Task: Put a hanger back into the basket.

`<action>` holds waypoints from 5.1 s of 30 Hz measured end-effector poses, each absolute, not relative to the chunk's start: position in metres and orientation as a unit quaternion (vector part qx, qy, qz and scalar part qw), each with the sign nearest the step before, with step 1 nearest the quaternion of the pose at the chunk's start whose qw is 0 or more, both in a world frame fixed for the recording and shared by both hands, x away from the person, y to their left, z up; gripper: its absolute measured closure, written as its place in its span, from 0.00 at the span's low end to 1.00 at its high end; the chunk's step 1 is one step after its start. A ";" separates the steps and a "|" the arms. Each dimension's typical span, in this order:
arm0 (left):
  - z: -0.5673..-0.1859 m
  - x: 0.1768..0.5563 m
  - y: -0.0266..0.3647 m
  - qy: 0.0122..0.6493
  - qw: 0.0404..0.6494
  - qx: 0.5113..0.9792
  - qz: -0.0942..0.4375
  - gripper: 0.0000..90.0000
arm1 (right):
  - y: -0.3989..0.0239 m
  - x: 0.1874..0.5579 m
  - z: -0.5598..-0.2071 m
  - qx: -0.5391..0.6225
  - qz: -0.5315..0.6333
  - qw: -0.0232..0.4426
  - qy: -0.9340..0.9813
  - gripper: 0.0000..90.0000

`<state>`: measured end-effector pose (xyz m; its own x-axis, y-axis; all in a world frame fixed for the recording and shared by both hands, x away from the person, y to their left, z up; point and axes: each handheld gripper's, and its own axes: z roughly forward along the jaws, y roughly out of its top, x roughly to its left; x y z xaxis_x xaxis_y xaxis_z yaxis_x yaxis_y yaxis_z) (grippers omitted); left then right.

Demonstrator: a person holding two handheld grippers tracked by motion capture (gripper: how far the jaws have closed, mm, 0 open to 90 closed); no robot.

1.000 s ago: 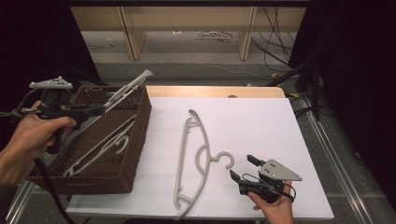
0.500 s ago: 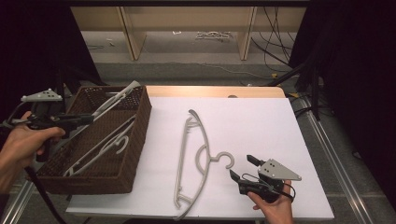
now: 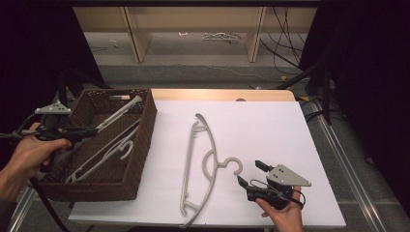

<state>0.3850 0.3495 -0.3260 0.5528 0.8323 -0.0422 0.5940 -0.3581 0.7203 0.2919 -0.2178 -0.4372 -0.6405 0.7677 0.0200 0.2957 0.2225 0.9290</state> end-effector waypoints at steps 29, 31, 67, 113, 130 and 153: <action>-0.386 0.410 0.335 0.440 0.316 0.830 0.133 0.91 | -0.215 0.294 -0.438 0.351 0.512 0.231 0.749 0.25; -0.391 0.410 0.336 0.439 0.303 0.836 0.125 0.91 | -0.215 0.293 -0.437 0.352 0.508 0.228 0.752 0.25; -0.328 0.349 0.283 0.474 0.440 0.726 0.231 0.35 | -0.215 0.294 -0.438 0.352 0.513 0.233 0.747 0.25; -0.371 0.306 0.160 0.376 0.486 0.760 0.211 0.27 | -0.218 0.295 -0.437 0.346 0.526 0.235 0.741 0.25; -0.395 0.322 0.098 0.329 0.441 0.817 0.172 0.27 | -0.217 0.293 -0.436 0.349 0.520 0.226 0.746 0.25; -0.446 0.362 0.019 0.282 0.330 0.893 0.116 0.36 | -0.218 0.293 -0.434 0.345 0.520 0.233 0.746 0.25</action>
<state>0.3619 0.0188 -0.4465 0.8143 0.5801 0.0212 0.4266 -0.6229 0.6557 0.2933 -0.2176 -0.4341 -0.6540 0.7564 0.0112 0.2725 0.2216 0.9363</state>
